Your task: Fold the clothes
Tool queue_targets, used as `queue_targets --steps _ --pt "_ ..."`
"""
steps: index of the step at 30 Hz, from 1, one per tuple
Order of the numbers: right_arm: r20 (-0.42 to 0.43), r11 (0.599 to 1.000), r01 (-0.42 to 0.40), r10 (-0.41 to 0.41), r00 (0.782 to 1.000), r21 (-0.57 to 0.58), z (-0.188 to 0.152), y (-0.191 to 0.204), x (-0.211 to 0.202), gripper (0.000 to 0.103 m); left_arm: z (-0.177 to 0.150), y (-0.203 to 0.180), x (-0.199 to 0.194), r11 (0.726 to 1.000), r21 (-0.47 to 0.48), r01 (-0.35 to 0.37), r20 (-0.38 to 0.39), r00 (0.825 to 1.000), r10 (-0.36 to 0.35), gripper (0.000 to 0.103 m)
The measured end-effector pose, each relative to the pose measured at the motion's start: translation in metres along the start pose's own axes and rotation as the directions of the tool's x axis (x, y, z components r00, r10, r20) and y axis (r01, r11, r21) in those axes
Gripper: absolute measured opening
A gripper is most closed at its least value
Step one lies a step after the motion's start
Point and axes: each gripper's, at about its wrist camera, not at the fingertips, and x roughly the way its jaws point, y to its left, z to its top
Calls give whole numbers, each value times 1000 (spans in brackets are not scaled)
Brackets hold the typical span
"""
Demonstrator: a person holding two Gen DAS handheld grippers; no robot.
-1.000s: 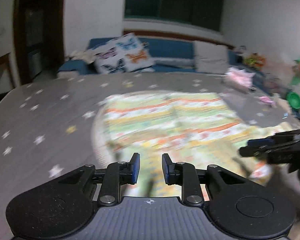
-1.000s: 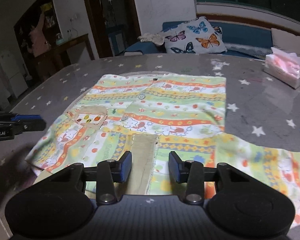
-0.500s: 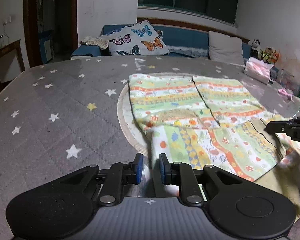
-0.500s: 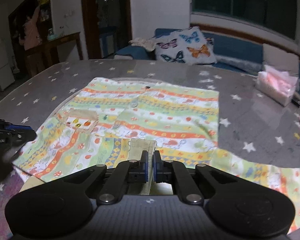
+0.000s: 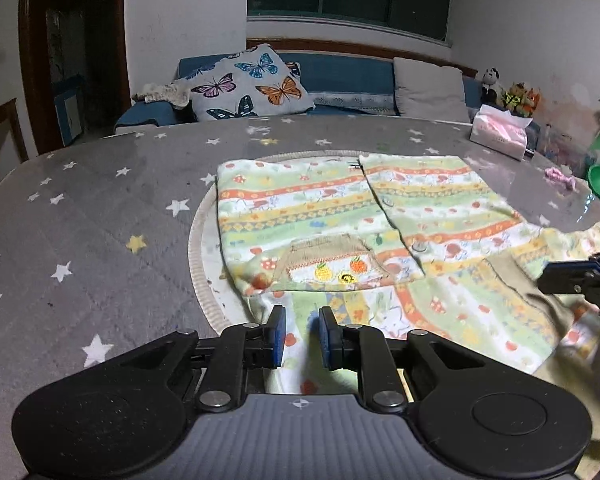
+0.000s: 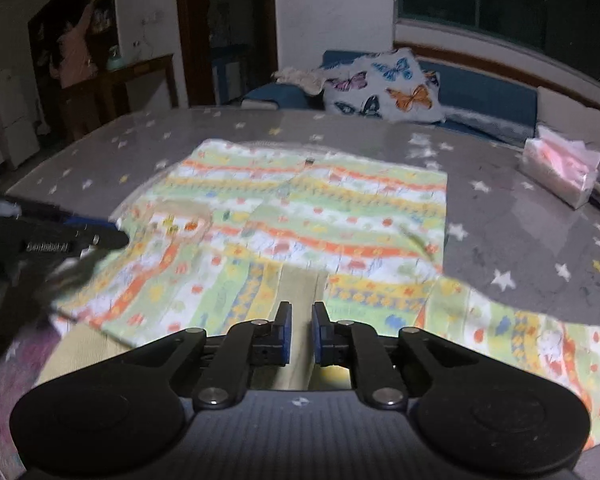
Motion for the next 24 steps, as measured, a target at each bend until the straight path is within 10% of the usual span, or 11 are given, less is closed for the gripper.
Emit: queue_targets --steps 5,10,20,24 --pt "20 997 13 -14 1000 70 -12 -17 -14 23 4 -4 -8 1000 -2 -4 11 1000 4 25" --pt "52 973 140 -152 987 182 -28 -65 -39 33 9 -11 -20 1000 -4 -10 46 999 10 52" --pt "-49 834 424 -437 898 354 -72 -177 -63 40 10 -22 -30 1000 -13 -29 61 998 29 88" --pt "-25 822 414 -440 898 391 -81 -193 -74 41 12 -21 -35 999 -25 -36 72 997 38 100"
